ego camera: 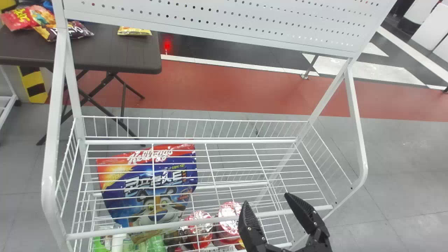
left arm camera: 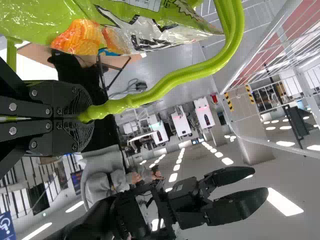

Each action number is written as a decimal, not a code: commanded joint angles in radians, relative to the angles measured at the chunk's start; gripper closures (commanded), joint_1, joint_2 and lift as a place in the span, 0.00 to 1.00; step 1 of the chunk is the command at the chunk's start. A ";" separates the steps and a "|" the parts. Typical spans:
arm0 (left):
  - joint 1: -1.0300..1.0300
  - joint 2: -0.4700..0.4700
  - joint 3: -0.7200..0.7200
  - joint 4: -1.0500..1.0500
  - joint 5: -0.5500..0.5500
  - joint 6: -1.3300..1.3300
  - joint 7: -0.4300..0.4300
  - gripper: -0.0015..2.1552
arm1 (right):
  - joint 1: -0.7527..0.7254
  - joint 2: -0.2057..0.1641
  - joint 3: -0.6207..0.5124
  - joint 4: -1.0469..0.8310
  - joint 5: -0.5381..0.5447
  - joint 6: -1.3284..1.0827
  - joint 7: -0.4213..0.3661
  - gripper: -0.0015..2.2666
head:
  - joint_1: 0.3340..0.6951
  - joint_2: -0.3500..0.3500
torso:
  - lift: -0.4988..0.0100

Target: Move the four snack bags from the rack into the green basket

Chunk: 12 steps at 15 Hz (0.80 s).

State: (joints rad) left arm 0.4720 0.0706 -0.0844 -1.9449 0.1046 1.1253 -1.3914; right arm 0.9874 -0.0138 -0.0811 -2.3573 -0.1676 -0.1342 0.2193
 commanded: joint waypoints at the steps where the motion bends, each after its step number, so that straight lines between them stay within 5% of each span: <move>1: 0.000 0.000 0.000 0.000 0.000 0.000 0.000 0.90 | 0.002 0.000 -0.008 0.000 -0.007 -0.001 0.002 0.03 | 1.00 0.00 | 0.98; 12: 0.007 0.000 0.002 -0.008 0.000 0.000 0.000 0.90 | 0.004 0.002 -0.022 0.000 -0.033 -0.005 0.018 0.03 | 1.00 0.00 | 0.98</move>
State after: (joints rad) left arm 0.4778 0.0708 -0.0831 -1.9508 0.1044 1.1255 -1.3911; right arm 0.9909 -0.0128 -0.0996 -2.3571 -0.1954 -0.1384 0.2343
